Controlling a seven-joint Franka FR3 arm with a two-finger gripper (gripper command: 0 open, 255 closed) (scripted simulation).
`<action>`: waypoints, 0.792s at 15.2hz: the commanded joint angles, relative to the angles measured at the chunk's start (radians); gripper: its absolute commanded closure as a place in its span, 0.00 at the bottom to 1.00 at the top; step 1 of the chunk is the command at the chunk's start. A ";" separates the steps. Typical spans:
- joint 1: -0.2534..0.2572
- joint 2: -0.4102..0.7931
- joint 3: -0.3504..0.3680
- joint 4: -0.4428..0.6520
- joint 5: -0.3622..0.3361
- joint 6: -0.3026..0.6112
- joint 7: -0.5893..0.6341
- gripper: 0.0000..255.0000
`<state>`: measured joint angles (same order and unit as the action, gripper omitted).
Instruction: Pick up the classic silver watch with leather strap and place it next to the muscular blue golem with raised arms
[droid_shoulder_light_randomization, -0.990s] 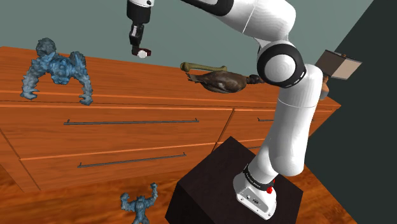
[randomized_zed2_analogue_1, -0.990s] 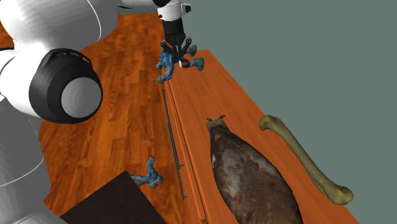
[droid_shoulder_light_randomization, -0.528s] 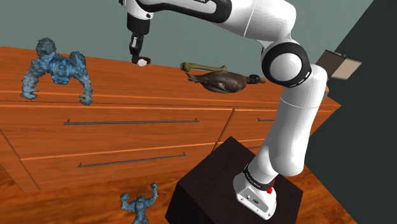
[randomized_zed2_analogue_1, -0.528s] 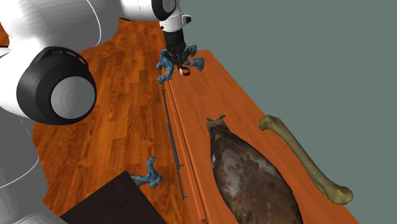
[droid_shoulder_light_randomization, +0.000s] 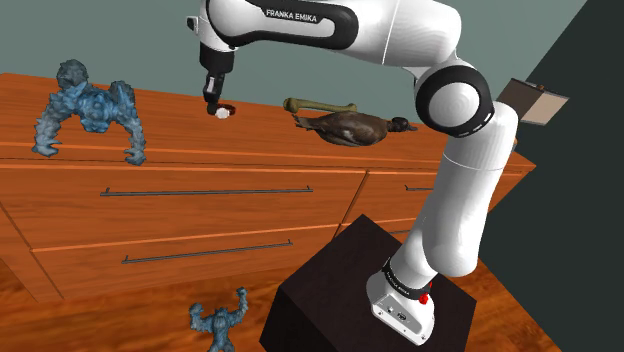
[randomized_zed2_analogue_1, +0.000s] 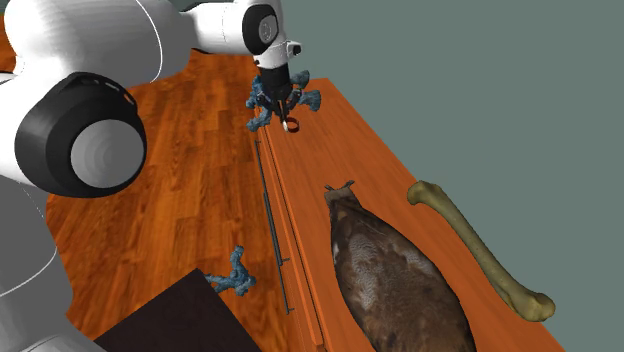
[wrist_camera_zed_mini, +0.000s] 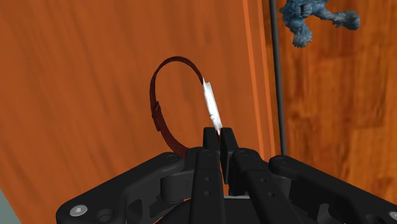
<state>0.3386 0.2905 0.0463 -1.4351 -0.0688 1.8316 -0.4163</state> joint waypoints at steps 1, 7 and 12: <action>-0.001 -0.002 0.000 -0.030 0.000 0.029 0.001 1.00; -0.001 0.000 -0.001 -0.109 -0.002 0.109 0.006 1.00; -0.002 0.007 -0.001 -0.165 -0.004 0.173 0.009 1.00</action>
<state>0.3365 0.2972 0.0449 -1.5879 -0.0725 1.9910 -0.4082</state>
